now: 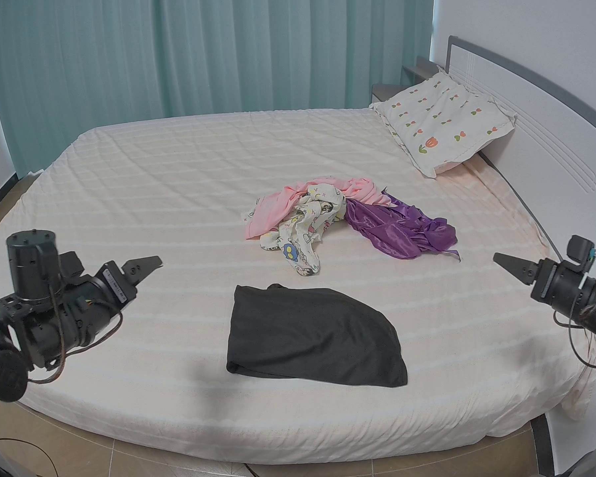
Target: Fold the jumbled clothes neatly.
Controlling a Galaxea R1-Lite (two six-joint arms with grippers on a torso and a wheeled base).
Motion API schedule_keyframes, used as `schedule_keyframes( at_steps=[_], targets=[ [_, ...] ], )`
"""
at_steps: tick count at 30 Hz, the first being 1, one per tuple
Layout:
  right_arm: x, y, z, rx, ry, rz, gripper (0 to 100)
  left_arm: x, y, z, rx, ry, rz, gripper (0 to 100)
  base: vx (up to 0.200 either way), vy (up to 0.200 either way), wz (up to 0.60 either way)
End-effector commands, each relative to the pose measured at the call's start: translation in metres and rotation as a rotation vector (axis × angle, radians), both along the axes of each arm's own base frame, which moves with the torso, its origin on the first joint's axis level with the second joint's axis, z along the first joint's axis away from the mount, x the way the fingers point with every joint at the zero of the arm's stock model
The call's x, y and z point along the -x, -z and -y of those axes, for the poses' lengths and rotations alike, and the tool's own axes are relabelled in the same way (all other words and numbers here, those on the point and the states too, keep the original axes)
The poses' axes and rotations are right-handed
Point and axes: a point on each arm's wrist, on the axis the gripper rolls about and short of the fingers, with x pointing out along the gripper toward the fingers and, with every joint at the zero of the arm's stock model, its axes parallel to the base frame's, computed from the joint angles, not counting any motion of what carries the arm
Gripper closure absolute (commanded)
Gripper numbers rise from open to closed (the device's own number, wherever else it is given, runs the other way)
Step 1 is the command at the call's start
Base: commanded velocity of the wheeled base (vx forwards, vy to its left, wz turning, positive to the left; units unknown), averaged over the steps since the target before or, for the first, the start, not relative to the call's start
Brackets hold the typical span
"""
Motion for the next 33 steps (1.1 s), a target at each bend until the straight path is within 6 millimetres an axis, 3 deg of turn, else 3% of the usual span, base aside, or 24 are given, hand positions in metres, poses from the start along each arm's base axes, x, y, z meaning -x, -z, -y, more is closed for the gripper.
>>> schedule_keyframes(
  at_steps=[1, 2, 6, 11, 14, 16, 18, 25, 33],
  targets=[
    [0.119, -0.043, 0.011, 0.018, 0.031, 0.167, 0, 0.099, -0.024, -0.028, -0.1, -0.169, 0.193, 0, 0.0, 0.0, 0.0],
    [0.136, -0.039, 0.013, 0.046, 0.036, 0.164, 0, 0.113, -0.022, -0.032, -0.103, -0.192, 0.205, 0, 0.0, 0.0, 0.0],
    [0.163, -0.028, 0.015, 0.065, 0.044, 0.187, 0, 0.136, -0.019, -0.039, -0.119, -0.262, 0.223, 0, 0.0, 0.0, 0.0],
    [0.19, 0.003, 0.017, 0.105, 0.04, 0.166, 0, 0.172, -0.014, -0.049, -0.125, -0.289, 0.236, 0, 0.0, 0.0, 0.0],
    [0.199, 0.018, 0.018, 0.112, 0.039, 0.176, 0, 0.189, -0.01, -0.054, -0.155, -0.32, 0.256, 0, 0.0, 0.0, 0.0],
    [0.199, 0.018, 0.018, 0.112, 0.039, 0.176, 0, 0.189, -0.01, -0.054, -0.155, -0.32, 0.256, 0, 0.0, 0.0, 0.0],
    [0.206, 0.031, 0.018, 0.118, 0.038, 0.19, 0, 0.205, -0.004, -0.059, -0.202, -0.352, 0.267, 0, 0.0, 0.0, 0.0],
    [0.212, 0.044, 0.018, 0.136, 0.036, 0.208, 0, 0.217, 0.0, -0.062, -0.271, -0.433, 0.29, 0, 0.0, 0.0, 0.0],
    [0.224, 0.068, 0.019, 0.213, 0.033, 0.201, 0, 0.235, 0.025, -0.063, -0.462, -0.475, 0.343, 0, 0.0, 0.0, 0.0]
  ],
)
